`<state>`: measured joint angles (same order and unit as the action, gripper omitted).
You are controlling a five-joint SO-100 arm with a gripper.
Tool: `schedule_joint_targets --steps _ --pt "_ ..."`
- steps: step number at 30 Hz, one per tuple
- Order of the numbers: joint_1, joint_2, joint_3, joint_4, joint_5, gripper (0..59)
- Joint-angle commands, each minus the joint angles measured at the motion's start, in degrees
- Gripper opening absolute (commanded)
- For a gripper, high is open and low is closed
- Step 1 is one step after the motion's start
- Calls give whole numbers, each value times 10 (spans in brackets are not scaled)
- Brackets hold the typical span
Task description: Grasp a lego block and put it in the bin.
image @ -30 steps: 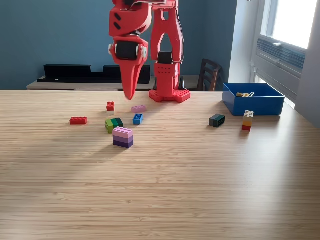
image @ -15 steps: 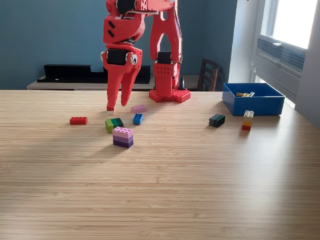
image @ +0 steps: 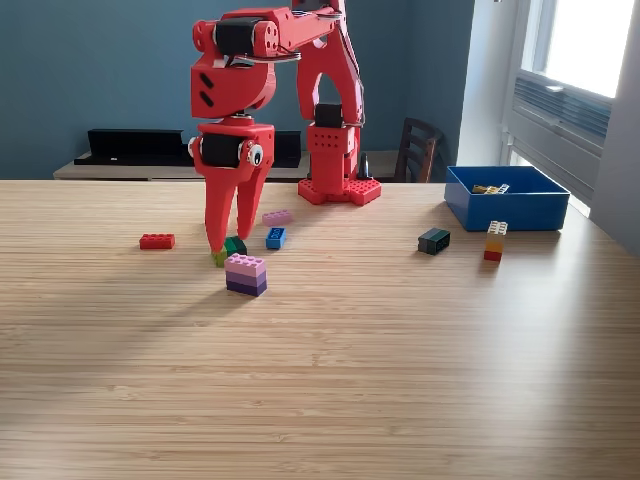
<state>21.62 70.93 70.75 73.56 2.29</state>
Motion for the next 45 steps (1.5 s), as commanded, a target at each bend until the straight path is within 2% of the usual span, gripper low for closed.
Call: schedule_joint_targets --steps 1,12,25,28,32,42,45 --pt "-9 -22 -83 26 3 249" --pt "-31 -83 -127 76 0 246" --pt "-18 -136 -155 77 13 201" --pt "-11 -142 -158 71 23 172" --pt "-3 -143 -154 54 34 66" --pt "12 -136 -169 46 62 4" --pt "16 -134 -156 47 66 1"
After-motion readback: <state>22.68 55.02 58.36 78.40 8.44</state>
